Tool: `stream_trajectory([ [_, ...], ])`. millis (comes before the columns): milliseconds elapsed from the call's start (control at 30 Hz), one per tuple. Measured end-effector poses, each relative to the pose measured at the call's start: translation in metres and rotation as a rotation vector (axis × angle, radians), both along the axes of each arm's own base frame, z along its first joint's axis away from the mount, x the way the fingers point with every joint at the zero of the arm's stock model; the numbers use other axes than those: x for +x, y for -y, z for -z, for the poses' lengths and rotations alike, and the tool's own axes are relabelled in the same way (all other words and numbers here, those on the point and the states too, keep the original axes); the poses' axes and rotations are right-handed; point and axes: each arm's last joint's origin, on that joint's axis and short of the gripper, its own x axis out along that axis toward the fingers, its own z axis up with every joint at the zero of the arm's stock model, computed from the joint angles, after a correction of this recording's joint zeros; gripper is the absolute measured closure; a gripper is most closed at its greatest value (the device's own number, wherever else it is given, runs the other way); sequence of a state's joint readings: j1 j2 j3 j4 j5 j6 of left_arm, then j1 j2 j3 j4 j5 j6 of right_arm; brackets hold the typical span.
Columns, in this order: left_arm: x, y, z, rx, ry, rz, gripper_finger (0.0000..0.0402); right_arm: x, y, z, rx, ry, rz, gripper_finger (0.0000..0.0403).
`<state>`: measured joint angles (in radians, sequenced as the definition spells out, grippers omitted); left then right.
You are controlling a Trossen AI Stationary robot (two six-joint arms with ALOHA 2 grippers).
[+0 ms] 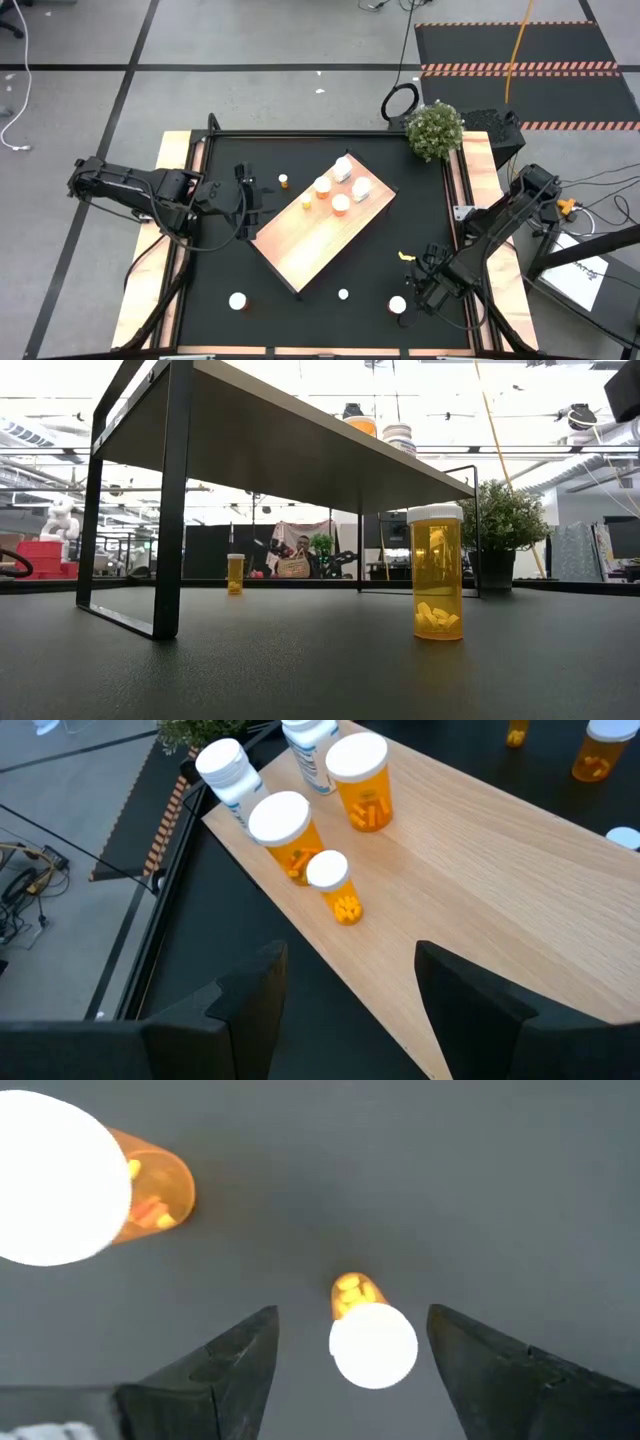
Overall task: Pick and place medicine bottles onto shelf by color
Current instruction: Put the small orange pill bottle on the shelf
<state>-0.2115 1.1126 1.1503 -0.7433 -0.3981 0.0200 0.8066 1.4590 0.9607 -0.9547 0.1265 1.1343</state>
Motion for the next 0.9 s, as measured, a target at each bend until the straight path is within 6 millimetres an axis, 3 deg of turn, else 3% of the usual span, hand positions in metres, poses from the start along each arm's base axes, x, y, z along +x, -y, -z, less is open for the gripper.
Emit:
stream_trajectory([
  [200, 0.0000, 0.0000, -0.0001, -0.002, 0.001, -0.001, 0.0179, -0.0008, 0.0008, 0.0066, 0.011, 0.007, 0.004, 0.0169],
  [667, 0.0001, 0.0000, -0.0002, 0.001, 0.001, 0.000, 0.0179, -0.0014, 0.0000, 0.0067, 0.048, -0.029, 0.005, 0.0280],
  [900, 0.0002, 0.0000, -0.0004, 0.000, 0.004, 0.000, 0.0179, -0.0005, 0.0047, -0.0030, 0.088, -0.028, 0.030, 0.0290],
])
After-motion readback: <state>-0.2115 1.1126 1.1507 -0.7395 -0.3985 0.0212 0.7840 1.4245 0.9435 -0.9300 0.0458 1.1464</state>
